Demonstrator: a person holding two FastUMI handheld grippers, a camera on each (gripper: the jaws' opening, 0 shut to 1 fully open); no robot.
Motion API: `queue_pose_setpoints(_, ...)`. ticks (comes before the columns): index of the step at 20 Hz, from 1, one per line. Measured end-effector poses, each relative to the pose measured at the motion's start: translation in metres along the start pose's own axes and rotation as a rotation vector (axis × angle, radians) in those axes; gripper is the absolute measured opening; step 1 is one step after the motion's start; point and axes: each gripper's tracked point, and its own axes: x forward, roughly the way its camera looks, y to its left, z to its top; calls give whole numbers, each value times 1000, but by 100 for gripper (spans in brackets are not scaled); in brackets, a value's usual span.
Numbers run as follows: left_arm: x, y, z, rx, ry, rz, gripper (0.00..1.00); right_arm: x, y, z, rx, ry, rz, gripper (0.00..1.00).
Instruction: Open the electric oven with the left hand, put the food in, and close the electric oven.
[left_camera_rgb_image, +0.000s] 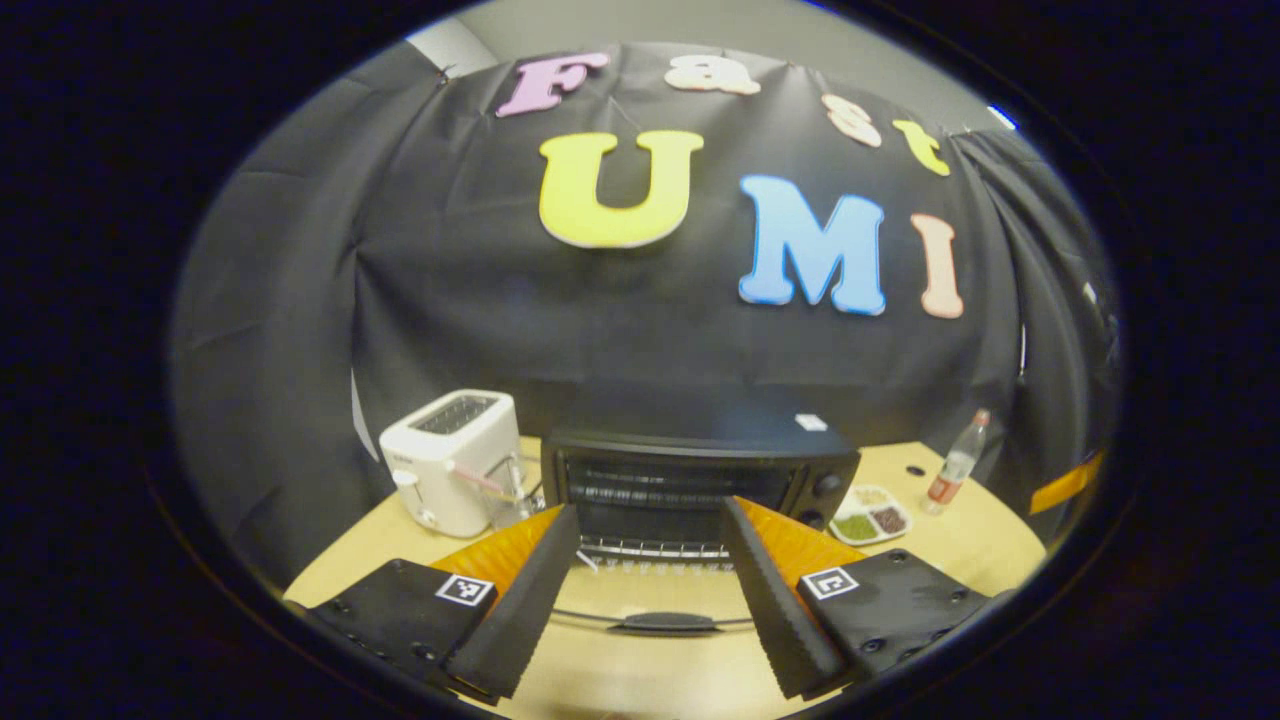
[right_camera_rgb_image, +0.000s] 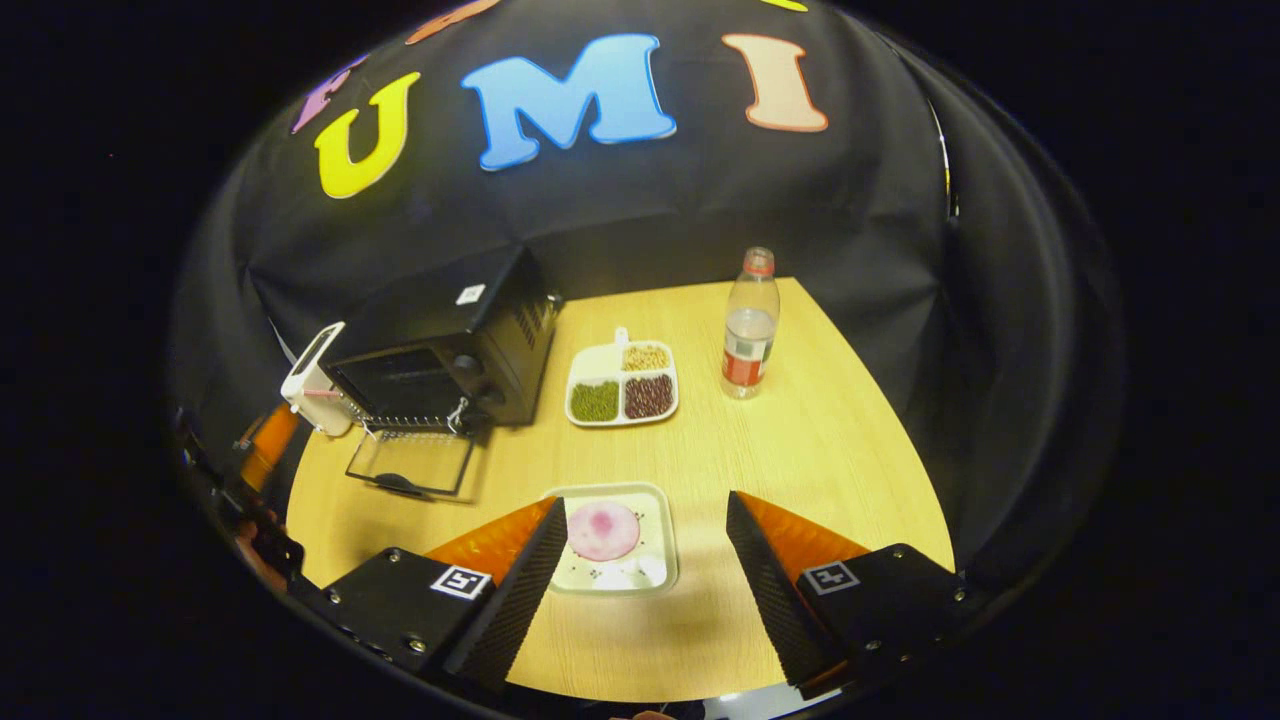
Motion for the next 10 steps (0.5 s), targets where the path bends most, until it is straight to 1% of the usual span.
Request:
queue_pose_setpoints(1, -9, -6, 22, -5, -38, -12, 96, 9, -6, -4, 7, 29, -8, 98)
queue_pose_setpoints(3, -27, -19, 58, -6, -100, -38, 96, 26, -14, -19, 13, 88, -14, 97)
queue_pose_setpoints(5, -46, -37, 89, 2, -160, -67, 96, 41, -23, -31, 0, 137, -38, 98)
queue_pose_setpoints(7, -62, -57, 100, 14, -184, -96, 100, 58, -28, -41, -12, 178, -56, 98)
queue_pose_setpoints(10, -79, -84, 101, 40, -192, -135, 93, 78, -31, -49, -23, 218, -66, 98)
